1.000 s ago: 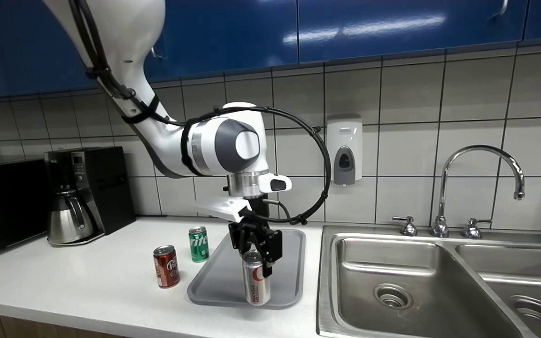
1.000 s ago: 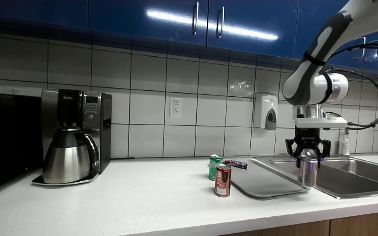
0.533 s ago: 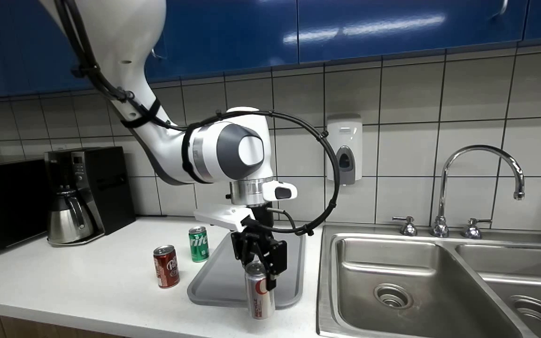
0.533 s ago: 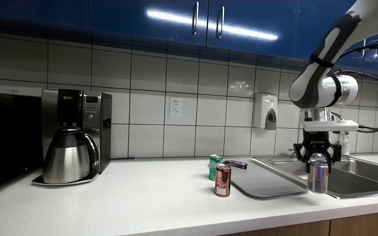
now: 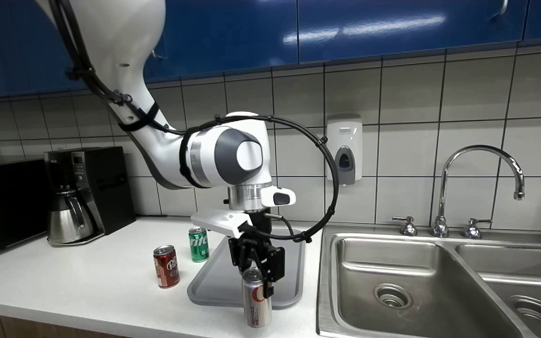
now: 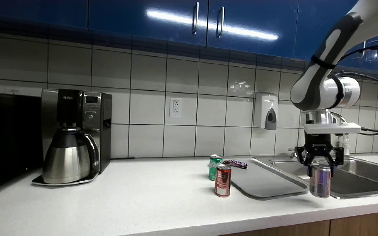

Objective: Remove the cans from the tray and put them on the counter

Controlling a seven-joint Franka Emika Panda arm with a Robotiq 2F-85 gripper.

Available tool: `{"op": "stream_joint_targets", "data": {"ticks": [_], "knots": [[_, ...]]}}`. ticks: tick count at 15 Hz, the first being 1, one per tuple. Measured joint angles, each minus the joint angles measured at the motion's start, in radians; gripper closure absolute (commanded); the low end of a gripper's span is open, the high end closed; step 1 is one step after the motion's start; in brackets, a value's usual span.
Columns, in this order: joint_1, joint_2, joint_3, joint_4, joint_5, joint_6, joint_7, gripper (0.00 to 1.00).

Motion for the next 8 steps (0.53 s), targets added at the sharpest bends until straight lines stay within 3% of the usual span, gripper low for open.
{"op": "stream_joint_targets", "data": {"ticks": [8], "knots": [[0.001,0.011,0.005,-0.001,-0.006,0.001,0.001,0.61]]}}
